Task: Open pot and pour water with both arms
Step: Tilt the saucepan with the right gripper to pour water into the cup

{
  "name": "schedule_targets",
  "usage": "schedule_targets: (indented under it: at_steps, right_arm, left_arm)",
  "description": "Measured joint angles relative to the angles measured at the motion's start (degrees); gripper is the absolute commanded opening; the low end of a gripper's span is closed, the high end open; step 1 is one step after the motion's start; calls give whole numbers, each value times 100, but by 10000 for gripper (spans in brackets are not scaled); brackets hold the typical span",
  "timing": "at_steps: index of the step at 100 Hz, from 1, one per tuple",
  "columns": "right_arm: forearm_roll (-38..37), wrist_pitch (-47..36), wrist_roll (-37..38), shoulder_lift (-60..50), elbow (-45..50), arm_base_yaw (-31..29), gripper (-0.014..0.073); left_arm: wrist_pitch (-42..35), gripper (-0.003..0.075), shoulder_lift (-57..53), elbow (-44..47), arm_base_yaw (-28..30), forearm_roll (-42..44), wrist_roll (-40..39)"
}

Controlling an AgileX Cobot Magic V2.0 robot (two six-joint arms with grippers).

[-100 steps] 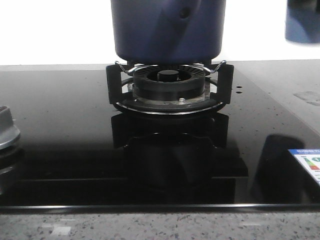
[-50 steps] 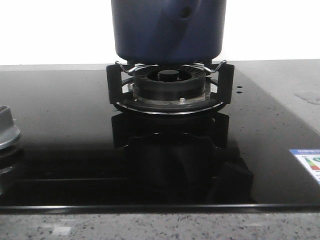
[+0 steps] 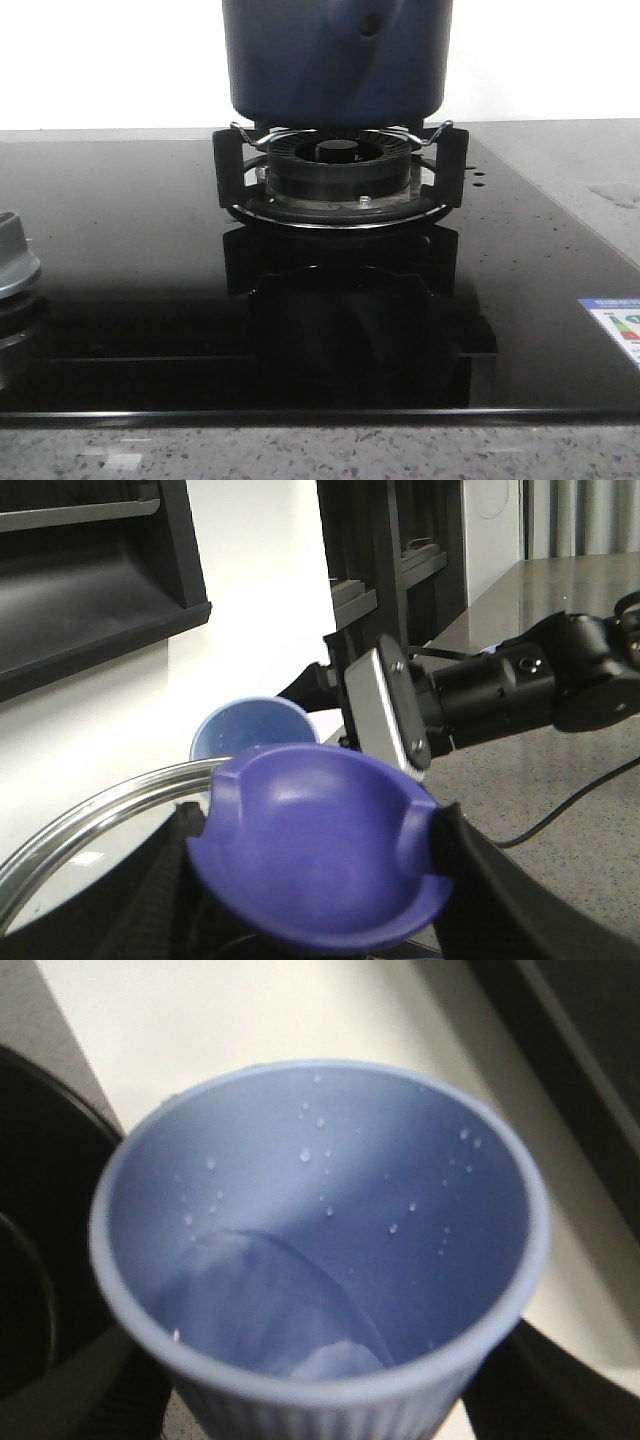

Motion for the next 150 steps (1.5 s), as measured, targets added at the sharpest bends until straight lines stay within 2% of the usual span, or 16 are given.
schedule_targets:
  at_steps: [20, 37, 77, 107, 121, 150]
  right_arm:
    - [-831, -326, 0, 258, 0, 0, 222]
    - [-1158, -499, 0, 426, -10, 0, 222]
    - [-2313, -254, 0, 696, -420, 0, 222]
    - [-4036, -64, 0, 696, -527, 0, 222]
    - [-4439, 37, 0, 696, -527, 0, 222]
    - [-5910, 27, -18, 696, -527, 0, 222]
  left_arm:
    - [0, 274, 0, 0, 0, 0, 0]
    - [0, 274, 0, 0, 0, 0, 0]
    - [32, 274, 0, 0, 0, 107, 0]
    - [35, 274, 0, 0, 0, 131, 0]
    - [46, 274, 0, 0, 0, 125, 0]
    - [45, 274, 0, 0, 0, 125, 0]
